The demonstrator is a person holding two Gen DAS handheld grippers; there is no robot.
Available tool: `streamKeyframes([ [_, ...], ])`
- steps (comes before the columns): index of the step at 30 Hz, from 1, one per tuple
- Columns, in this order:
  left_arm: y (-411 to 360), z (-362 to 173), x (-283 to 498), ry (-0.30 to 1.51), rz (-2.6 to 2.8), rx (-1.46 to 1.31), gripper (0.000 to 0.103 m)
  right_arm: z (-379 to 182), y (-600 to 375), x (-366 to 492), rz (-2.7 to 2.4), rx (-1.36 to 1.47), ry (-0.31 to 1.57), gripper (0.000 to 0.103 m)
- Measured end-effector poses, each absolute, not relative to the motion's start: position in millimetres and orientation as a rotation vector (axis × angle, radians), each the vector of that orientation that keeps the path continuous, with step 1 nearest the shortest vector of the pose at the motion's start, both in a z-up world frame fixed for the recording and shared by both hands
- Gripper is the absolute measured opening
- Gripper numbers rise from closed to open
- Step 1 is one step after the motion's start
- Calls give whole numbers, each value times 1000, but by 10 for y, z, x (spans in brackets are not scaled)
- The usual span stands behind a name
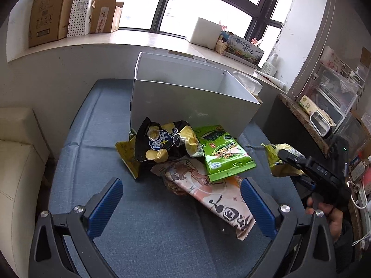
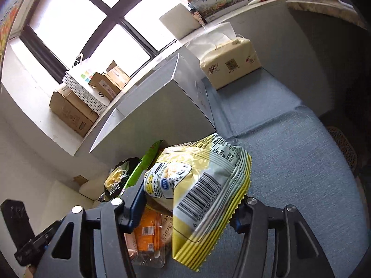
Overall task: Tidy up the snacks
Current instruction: 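Grasp the yellow chip bag with the right tool while the left tool grasps the black chip bag, then carry both chip bags into the white box and release them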
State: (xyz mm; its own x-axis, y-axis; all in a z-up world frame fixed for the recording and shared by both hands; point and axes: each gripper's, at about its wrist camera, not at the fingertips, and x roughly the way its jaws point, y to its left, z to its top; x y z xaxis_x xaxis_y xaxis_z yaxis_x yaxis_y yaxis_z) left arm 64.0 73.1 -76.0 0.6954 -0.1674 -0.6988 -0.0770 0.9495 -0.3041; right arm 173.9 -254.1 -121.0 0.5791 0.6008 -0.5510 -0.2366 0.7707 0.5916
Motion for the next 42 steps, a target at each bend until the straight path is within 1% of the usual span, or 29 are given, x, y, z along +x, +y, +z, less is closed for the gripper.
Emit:
streamKeyframes([
  [5,806,-966,1231,881,-84,-395,103,-1034,-2698,1503,521,486,763,62],
  [11,774,-1201,1779,945,-28,-323,103,-930,-2762,1395,543,482,738,62],
  [15,653,-1298,1929,956,29,-207,102,-957,-2755,1391,546,488,745,62],
  [16,630,-1289,1920,948,21,-200,93,-967,-2749,1391,551,486,751,62],
  [17,608,-1279,1907,946,-3,-205,74,-976,-2745,1391,551,484,753,62],
  [18,586,-1272,1903,948,-1,-194,73,-987,-2744,1392,549,485,756,62],
  [19,562,-1258,1892,947,6,-179,67,-996,-2748,1388,549,490,759,62],
  [20,540,-1238,1876,941,0,-169,58,-1001,-2746,1394,551,492,763,62],
  [21,525,-1216,1853,935,-17,-168,51,-1003,-2744,1396,551,494,764,62],
  [27,563,-1041,1597,905,-69,-218,41,-952,-2719,1344,558,479,750,62],
  [28,575,-976,1512,885,-73,-224,26,-939,-2714,1335,560,477,746,62],
  [30,603,-837,1351,847,-104,-251,24,-916,-2685,1322,566,468,743,62],
  [33,594,-691,1187,819,-97,-219,15,-895,-2609,1308,583,446,740,62],
  [34,592,-676,1182,829,-93,-223,7,-897,-2581,1307,584,437,745,62],
  [36,626,-634,1090,809,-113,-241,7,-895,-2544,1295,595,433,748,62],
  [40,617,-613,972,810,-91,-188,7,-882,-2495,1282,602,415,750,62],
  [41,646,-638,932,817,-94,-192,8,-878,-2487,1274,604,414,750,62],
  [42,689,-669,885,824,-92,-203,12,-875,-2481,1269,609,410,750,62],
])
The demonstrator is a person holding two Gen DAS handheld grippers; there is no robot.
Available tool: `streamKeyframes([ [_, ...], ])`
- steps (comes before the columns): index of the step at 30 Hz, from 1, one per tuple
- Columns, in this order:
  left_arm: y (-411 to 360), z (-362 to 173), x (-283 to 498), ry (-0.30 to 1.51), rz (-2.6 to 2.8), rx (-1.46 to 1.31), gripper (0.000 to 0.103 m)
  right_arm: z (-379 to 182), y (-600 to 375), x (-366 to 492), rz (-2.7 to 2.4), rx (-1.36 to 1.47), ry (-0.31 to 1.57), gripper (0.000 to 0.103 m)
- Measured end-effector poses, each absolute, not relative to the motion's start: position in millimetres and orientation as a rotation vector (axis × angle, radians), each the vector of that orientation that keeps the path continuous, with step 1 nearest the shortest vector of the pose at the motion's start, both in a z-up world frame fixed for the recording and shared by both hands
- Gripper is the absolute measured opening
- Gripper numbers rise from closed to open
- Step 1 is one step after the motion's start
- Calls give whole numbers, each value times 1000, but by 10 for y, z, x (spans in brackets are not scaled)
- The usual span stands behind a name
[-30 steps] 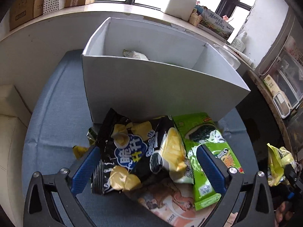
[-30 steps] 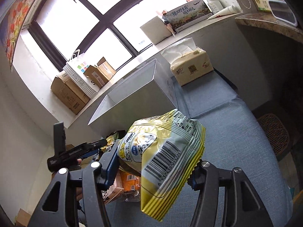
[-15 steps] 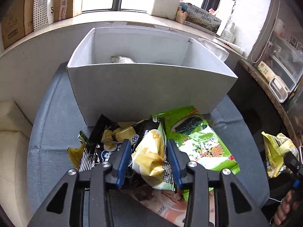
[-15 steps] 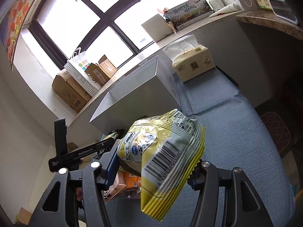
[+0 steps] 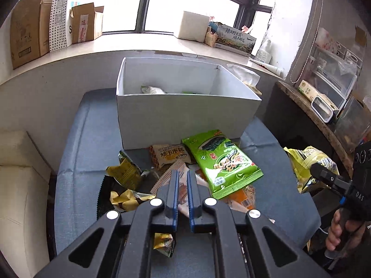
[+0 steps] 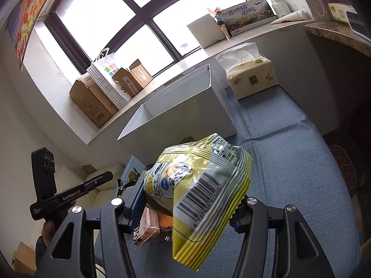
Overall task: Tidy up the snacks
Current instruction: 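Carry both chip bags into the white box and release them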
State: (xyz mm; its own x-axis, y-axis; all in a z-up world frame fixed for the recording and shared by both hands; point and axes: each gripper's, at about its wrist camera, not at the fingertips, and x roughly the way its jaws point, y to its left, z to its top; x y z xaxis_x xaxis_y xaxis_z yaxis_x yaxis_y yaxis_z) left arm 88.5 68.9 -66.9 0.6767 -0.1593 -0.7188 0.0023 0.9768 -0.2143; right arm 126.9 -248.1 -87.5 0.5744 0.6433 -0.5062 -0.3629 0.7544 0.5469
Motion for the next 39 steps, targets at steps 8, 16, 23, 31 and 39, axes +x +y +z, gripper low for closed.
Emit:
streamKeyframes([
  [8,1002,-1059,627,896,47,-201,103,-904,-2434,1273,626,406,764,62],
  [16,1098,-1540,834,989,117,-139,103,-951,-2395,1280,633,398,780,62],
  [23,1068,-1541,849,973,90,-164,67,-976,-2373,1283,634,395,792,62],
  [31,1112,-1205,614,896,50,-215,57,-964,-2328,1280,649,384,792,62],
  [39,1052,-391,634,739,-14,-206,57,-693,-2154,1429,700,337,736,62],
])
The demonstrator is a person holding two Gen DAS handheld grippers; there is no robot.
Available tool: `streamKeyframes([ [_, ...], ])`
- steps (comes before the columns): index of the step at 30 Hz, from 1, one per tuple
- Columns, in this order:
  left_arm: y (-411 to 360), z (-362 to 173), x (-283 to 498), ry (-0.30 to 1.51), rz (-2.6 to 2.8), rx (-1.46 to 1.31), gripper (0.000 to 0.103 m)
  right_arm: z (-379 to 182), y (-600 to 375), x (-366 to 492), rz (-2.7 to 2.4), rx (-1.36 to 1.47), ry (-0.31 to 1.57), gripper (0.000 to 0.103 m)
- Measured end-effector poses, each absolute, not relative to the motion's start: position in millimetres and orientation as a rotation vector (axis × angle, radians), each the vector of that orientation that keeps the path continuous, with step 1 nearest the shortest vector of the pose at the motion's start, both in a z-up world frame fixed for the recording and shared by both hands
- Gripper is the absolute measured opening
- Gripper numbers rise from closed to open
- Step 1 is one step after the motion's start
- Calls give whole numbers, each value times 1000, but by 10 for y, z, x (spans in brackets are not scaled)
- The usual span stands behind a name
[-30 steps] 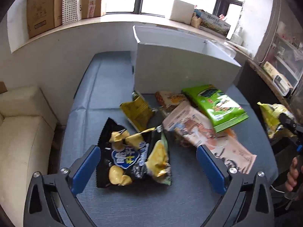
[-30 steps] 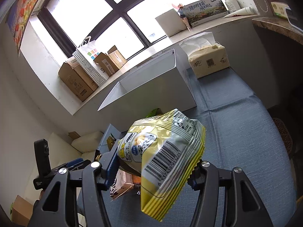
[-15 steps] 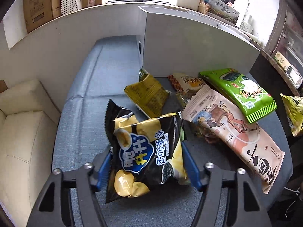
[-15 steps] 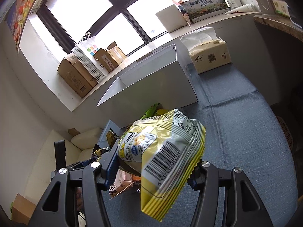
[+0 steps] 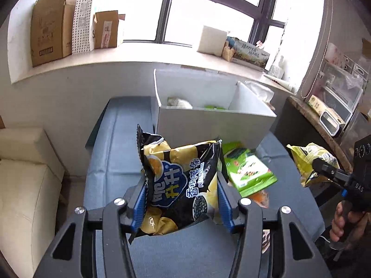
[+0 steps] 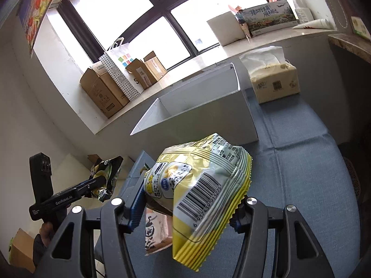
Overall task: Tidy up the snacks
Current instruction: 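Carry both chip bags into the white box and release them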
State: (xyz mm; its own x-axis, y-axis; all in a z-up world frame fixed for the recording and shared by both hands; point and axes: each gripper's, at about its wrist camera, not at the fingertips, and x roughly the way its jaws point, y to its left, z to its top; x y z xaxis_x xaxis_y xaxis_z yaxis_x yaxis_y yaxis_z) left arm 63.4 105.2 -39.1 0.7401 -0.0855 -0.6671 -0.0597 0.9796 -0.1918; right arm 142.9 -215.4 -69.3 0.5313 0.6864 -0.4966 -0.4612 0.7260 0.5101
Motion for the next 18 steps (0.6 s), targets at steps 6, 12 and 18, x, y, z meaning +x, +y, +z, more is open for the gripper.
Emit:
streamKeyframes([
  [6,900,114,1170,656,-47,-155,57,-258,-1915,1855,716,235,663,62],
  [12,798,288,1937,648,-43,-127,58,-13,-1707,2518,714,196,647,62],
  [18,838,74,2584,716,-9,-145,58,-220,-1544,3254,688,220,738,62],
])
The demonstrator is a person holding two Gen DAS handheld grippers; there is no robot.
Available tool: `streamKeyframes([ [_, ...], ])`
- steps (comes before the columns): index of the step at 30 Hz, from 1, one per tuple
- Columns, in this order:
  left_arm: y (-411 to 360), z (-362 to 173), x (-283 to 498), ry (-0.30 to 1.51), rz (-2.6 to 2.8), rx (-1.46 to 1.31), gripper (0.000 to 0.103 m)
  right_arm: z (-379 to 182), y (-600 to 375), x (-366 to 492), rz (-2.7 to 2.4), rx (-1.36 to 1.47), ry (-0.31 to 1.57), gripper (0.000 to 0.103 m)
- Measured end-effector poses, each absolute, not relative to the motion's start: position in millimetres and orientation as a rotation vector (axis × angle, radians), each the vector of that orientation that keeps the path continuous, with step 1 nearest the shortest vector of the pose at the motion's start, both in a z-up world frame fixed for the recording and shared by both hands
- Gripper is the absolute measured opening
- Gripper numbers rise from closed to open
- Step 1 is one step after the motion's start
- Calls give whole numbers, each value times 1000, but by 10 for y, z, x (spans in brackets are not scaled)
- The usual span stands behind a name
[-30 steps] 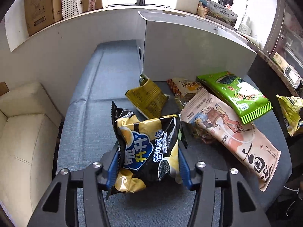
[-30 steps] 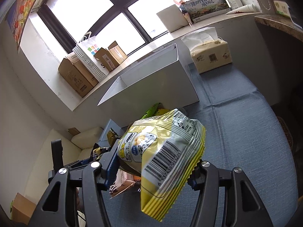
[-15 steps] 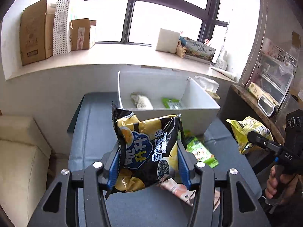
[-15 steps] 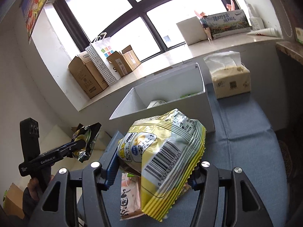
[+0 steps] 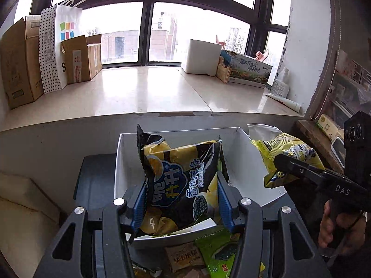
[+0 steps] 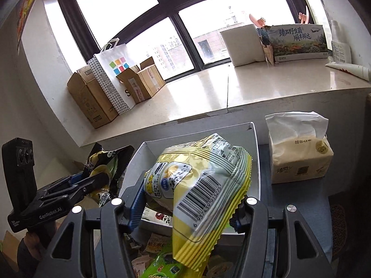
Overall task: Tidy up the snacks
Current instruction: 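Carry both chip bags into the white box and release them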
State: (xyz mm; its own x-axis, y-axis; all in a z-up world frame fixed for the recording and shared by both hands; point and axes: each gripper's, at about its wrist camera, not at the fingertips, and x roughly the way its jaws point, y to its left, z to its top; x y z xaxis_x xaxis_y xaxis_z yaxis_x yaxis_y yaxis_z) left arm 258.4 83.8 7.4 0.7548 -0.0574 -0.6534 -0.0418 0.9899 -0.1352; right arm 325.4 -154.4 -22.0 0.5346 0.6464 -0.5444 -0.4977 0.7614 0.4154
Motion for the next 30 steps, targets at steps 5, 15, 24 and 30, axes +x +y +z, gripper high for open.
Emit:
streamKeyframes([
  [5,933,-221,2852,789,36,-181,89,-487,-1414,3580,633,184,829,72],
  [15,1004,-207,2691,762,31,-167,103,-477,-1630,3599,615,257,822,101],
  [24,961,9,2203,702,-31,-184,103,-150,-1635,3074,675,173,740,103],
  [30,842,35,1620,672,-41,-152,103,-151,-1609,2412,709,93,706,103],
])
